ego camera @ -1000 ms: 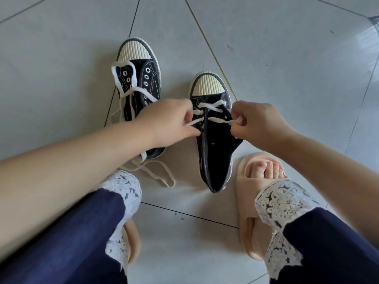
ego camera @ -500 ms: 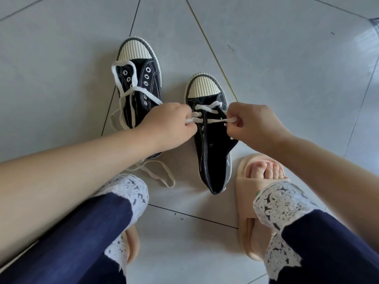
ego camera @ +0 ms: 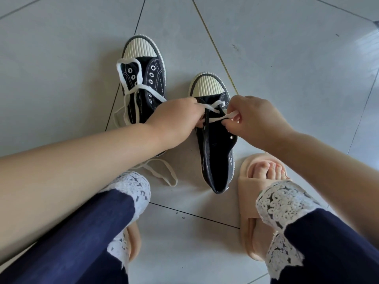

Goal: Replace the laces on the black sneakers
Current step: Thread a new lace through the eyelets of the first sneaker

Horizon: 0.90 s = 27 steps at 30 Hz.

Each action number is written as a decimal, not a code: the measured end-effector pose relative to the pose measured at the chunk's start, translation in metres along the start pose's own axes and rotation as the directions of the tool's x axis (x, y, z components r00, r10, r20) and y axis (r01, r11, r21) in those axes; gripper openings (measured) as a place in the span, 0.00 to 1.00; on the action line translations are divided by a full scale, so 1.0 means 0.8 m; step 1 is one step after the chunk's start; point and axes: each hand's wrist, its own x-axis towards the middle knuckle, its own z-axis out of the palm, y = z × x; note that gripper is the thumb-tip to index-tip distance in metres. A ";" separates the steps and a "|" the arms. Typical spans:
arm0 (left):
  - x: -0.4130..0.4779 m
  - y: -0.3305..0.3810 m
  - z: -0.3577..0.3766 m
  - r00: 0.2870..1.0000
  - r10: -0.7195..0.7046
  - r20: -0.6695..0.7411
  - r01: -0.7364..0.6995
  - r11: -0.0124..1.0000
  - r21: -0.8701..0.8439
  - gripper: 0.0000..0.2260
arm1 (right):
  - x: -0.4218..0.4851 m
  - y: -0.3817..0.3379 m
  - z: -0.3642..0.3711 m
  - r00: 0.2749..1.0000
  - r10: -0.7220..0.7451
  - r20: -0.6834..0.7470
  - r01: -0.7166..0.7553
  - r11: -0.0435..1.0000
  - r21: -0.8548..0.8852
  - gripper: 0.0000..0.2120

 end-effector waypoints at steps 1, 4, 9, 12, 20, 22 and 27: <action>-0.001 -0.001 0.001 0.999 0.033 0.013 -0.034 0.999 0.041 0.07 | 0.000 -0.002 0.001 1.000 -0.008 -0.011 0.008 1.000 0.001 0.06; -0.005 -0.005 -0.001 0.989 0.146 0.018 -0.148 0.976 0.157 0.07 | -0.001 -0.006 0.005 0.999 -0.021 -0.034 0.021 1.000 0.001 0.04; -0.007 -0.007 -0.002 0.993 0.076 -0.086 -0.079 0.997 -0.023 0.11 | -0.002 -0.006 0.005 0.999 -0.033 -0.027 0.032 0.999 -0.033 0.05; -0.008 -0.005 -0.001 0.989 -0.142 -0.042 0.118 0.930 -0.349 0.12 | -0.002 -0.007 0.004 0.999 -0.024 -0.032 0.023 0.999 -0.026 0.04; -0.006 0.007 0.006 0.865 -0.386 0.321 0.469 0.397 -0.789 0.13 | 0.003 -0.016 0.006 0.999 -0.031 -0.009 0.031 0.999 -0.010 0.13; -0.009 0.005 0.001 0.885 -0.344 0.315 0.445 0.417 -0.792 0.15 | 0.005 -0.019 0.009 1.000 -0.015 -0.018 0.015 1.000 0.021 0.12; -0.014 -0.005 -0.002 0.938 -0.283 0.202 0.345 0.679 -0.649 0.13 | 0.004 -0.014 0.013 0.999 -0.002 -0.033 0.004 0.998 0.059 0.06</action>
